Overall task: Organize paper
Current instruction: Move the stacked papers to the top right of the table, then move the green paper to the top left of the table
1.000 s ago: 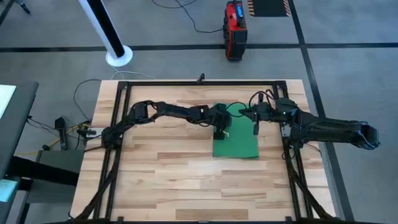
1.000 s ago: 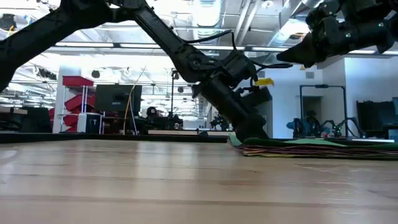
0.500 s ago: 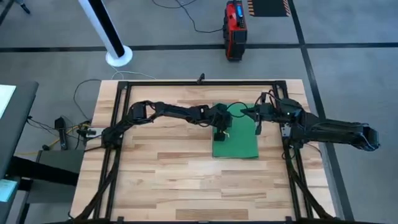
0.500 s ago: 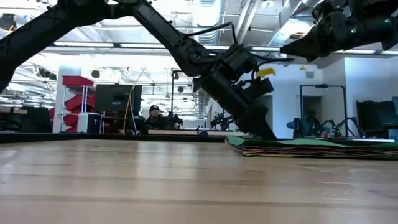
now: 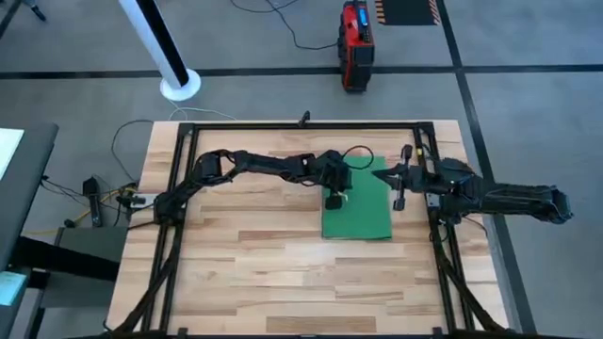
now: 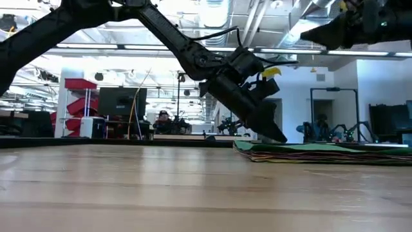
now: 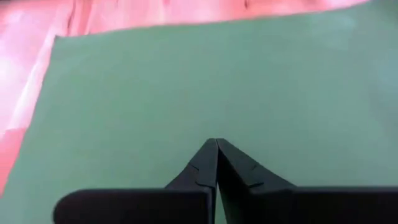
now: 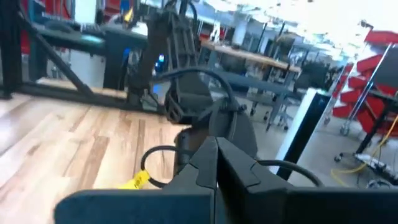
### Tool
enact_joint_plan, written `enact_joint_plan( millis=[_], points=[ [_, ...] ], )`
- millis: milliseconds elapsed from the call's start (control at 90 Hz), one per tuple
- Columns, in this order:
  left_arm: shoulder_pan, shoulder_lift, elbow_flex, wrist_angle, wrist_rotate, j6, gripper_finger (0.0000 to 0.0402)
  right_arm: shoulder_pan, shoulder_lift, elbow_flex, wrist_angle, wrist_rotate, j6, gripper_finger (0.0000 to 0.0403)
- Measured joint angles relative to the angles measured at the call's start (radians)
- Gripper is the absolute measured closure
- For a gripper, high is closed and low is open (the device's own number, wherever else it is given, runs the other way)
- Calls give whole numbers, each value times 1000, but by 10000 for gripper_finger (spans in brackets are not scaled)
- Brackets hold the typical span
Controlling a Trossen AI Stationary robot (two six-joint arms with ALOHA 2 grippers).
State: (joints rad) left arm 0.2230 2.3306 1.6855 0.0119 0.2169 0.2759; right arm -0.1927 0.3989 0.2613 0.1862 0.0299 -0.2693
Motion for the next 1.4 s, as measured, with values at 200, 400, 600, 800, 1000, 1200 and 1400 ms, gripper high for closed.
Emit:
enact_joint_plan(
  millis=[200, 400, 600, 800, 1000, 1200, 1400],
  points=[
    [-1, -39, -6, 73, 51, -37, 401, -36, -120, -28, -96, -4, 51, 403],
    [-8, -104, -5, 29, 119, -42, 401, -47, -205, -28, -199, -4, 73, 403],
    [-33, -134, -5, -26, 126, -15, 401, -47, -262, -28, -243, -4, 82, 403],
    [-51, -133, -5, -27, 167, -53, 401, -47, -269, -27, -250, -4, 86, 403],
    [-73, -133, -6, 19, 190, -87, 401, -47, -268, -40, -242, -4, 86, 403],
    [-78, -133, -89, 226, 230, -203, 402, -47, -269, -40, -239, -4, 86, 403],
    [-78, -138, -249, 597, 232, -375, 402, -47, -269, -40, -238, -4, 86, 403]
  ],
)
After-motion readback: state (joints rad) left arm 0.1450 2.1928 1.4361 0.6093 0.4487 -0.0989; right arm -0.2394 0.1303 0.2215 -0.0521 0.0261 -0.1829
